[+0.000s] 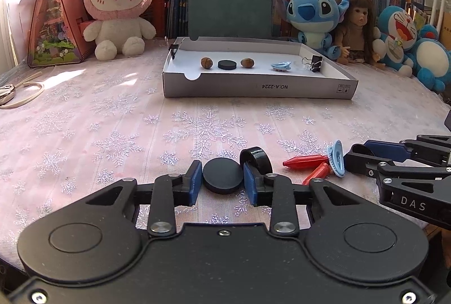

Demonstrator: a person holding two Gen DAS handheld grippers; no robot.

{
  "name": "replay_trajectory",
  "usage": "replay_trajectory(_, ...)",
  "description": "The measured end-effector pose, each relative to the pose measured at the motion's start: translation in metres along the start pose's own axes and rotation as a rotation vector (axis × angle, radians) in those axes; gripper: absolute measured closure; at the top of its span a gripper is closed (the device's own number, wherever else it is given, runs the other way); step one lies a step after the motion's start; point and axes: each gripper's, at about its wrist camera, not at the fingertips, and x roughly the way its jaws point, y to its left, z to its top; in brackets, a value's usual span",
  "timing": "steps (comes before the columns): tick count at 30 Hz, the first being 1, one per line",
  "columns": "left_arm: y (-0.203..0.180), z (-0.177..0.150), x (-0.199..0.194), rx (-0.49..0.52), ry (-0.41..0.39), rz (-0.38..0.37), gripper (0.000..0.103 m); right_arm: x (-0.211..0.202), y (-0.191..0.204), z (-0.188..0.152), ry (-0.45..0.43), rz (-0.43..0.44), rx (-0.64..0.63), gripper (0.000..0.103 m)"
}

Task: Organize rigid objects
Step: 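Close the left gripper on the lid while the right gripper closes on the black cup, then carry the lid with the left tool while the right tool carries the cup into the tray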

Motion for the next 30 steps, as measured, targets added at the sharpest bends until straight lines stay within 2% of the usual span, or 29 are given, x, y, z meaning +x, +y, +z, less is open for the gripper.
replay_trajectory(14, -0.003, 0.006, -0.004, 0.002, -0.028, -0.002, 0.073, -0.004, -0.004, 0.009, -0.058, -0.050, 0.018, 0.065)
replay_trajectory(21, -0.003, 0.010, -0.002, 0.002, -0.028, -0.005, 0.073, -0.001, -0.008, 0.012, -0.059, -0.069, 0.038, 0.065)
replay_trajectory(30, 0.006, 0.042, 0.009, -0.010, -0.050, -0.005, 0.073, 0.007, -0.024, 0.032, -0.062, -0.101, 0.081, 0.065)
